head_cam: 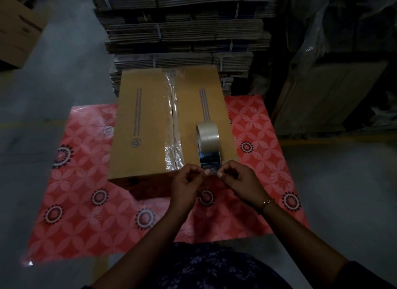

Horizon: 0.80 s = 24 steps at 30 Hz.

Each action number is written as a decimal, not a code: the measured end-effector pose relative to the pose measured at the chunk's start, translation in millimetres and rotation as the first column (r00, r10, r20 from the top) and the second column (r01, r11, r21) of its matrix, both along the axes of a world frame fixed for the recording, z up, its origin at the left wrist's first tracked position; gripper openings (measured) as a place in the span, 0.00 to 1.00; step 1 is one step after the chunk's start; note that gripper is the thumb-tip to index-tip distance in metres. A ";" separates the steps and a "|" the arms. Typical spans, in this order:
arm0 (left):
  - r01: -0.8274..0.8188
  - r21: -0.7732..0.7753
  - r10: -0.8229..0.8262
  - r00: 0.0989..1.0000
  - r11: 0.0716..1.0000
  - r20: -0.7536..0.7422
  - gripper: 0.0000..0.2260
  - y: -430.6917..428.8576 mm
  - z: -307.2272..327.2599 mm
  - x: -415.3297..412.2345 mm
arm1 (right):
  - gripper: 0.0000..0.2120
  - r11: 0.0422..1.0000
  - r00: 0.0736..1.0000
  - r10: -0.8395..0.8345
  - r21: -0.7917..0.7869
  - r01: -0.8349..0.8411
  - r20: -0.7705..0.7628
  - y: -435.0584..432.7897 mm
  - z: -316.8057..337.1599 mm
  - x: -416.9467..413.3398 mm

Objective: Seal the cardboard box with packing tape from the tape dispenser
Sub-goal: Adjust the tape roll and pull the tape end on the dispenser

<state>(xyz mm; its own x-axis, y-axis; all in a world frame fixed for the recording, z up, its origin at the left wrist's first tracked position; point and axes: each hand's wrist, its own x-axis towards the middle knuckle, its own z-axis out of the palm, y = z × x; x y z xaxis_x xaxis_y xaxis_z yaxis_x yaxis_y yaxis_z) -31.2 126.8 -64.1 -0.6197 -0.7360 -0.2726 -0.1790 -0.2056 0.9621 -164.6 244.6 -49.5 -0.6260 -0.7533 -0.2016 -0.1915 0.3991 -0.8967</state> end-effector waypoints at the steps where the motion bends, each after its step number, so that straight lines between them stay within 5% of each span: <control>1: -0.012 0.042 0.012 1.000 0.999 0.010 0.08 0.9 0.9 -0.8 | 0.02 1.000 1.000 0.001 -0.001 -0.001 0.008 -0.1 -0.2 -0.7; 14: -0.075 0.220 0.057 0.994 0.973 0.088 0.04 0.9 6.7 -4.4 | 0.03 1.000 0.995 -0.013 0.027 0.011 0.098 -2.4 3.0 -2.9; 24: -0.116 0.209 0.089 0.987 0.971 0.135 0.11 -3.7 8.5 -8.8 | 0.13 0.949 0.911 -0.316 0.110 0.297 0.264 -8.3 9.4 -2.6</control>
<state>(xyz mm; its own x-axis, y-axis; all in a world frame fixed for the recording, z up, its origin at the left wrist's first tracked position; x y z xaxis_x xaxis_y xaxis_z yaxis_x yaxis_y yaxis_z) -39.9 123.1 -55.6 -0.4957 -0.7092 -0.5014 -0.2613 -0.4288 0.8648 -167.2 236.3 -40.1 -0.7365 -0.5126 -0.4413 0.1999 0.4583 -0.8660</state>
